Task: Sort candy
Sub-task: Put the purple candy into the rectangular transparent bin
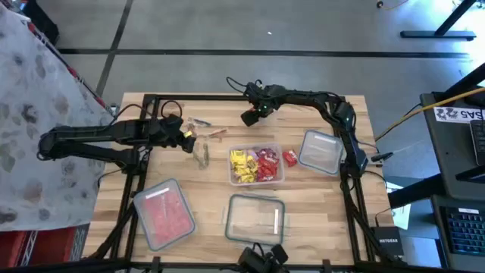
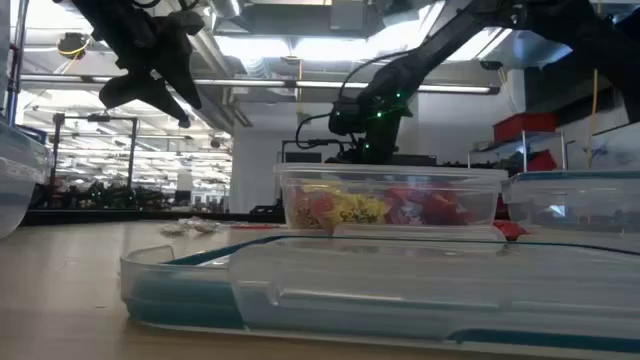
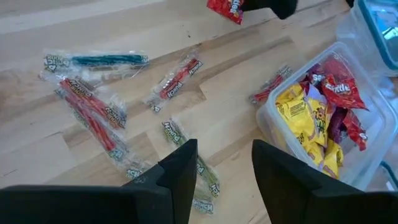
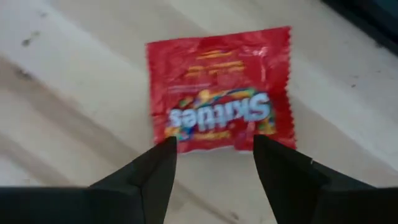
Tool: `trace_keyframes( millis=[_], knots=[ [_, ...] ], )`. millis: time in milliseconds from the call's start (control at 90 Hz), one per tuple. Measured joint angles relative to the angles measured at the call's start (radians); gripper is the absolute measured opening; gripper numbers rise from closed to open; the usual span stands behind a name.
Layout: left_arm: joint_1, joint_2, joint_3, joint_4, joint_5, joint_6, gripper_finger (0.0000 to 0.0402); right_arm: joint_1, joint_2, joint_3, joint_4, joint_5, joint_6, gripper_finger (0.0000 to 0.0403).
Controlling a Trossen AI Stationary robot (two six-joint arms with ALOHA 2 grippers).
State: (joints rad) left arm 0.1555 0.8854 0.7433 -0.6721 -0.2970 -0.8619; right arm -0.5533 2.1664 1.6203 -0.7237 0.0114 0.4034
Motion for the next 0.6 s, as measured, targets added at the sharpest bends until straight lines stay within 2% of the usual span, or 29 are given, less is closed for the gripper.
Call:
trace_keyframes(
  millis=[178, 278, 378, 533, 600],
  knots=[
    [0.000, 0.000, 0.000, 0.000, 0.000, -0.002, 0.0136, -0.006, 0.028, 0.001, 0.025, -0.010, 0.007, 0.0199],
    [0.000, 0.000, 0.000, -0.001, 0.001, -0.004, 0.0136, -0.012, 0.028, 0.002, 0.018, -0.021, 0.010, 0.0181],
    [0.000, 0.000, 0.000, -0.001, 0.002, -0.007, 0.0136, -0.011, 0.028, 0.003, -0.010, -0.021, -0.008, 0.0135],
    [0.000, 0.000, 0.000, -0.001, 0.004, -0.006, 0.0136, -0.002, 0.026, 0.004, -0.059, -0.002, -0.048, 0.0024],
    [0.000, 0.000, 0.000, 0.000, 0.005, -0.005, 0.0136, 0.000, 0.013, 0.001, -0.104, 0.008, -0.049, 0.0011]
  ],
)
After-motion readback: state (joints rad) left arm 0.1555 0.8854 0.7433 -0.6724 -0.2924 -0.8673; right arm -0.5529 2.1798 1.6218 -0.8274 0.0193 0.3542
